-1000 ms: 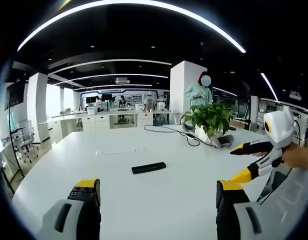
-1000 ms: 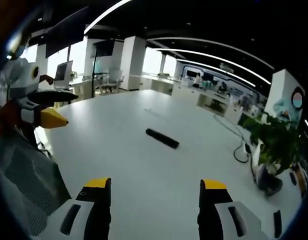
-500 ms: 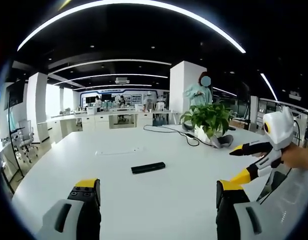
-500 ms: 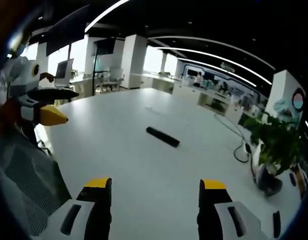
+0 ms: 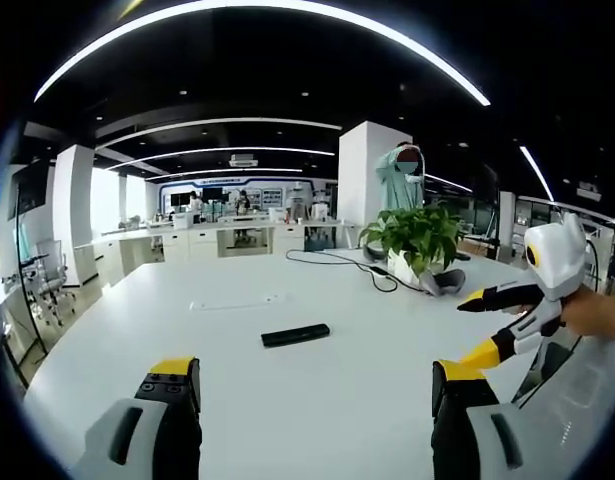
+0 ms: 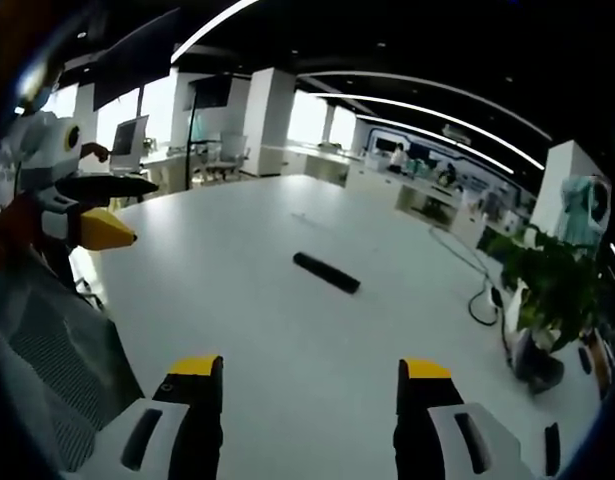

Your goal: Press the specified remote control buttons in sequence, fully releasing each button before pressing the next.

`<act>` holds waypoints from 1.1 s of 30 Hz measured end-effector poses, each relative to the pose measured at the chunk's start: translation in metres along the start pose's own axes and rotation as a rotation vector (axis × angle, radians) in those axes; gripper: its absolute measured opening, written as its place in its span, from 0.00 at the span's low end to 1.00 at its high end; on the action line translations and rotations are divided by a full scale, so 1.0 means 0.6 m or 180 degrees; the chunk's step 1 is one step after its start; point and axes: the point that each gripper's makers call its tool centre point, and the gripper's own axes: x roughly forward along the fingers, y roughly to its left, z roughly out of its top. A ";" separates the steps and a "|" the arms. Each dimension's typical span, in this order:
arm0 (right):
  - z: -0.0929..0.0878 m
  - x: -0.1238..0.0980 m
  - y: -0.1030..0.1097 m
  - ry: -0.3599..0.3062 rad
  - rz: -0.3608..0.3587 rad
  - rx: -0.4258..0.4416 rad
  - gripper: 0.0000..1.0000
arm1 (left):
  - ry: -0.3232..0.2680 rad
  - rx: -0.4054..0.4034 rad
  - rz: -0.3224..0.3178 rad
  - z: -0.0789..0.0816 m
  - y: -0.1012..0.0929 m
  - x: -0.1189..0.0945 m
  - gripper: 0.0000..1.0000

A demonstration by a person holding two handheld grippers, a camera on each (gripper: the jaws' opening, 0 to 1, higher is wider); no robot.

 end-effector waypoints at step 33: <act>0.000 -0.001 -0.003 -0.0004 -0.0022 -0.0008 0.70 | 0.0027 0.0025 -0.0005 -0.003 -0.001 0.000 1.00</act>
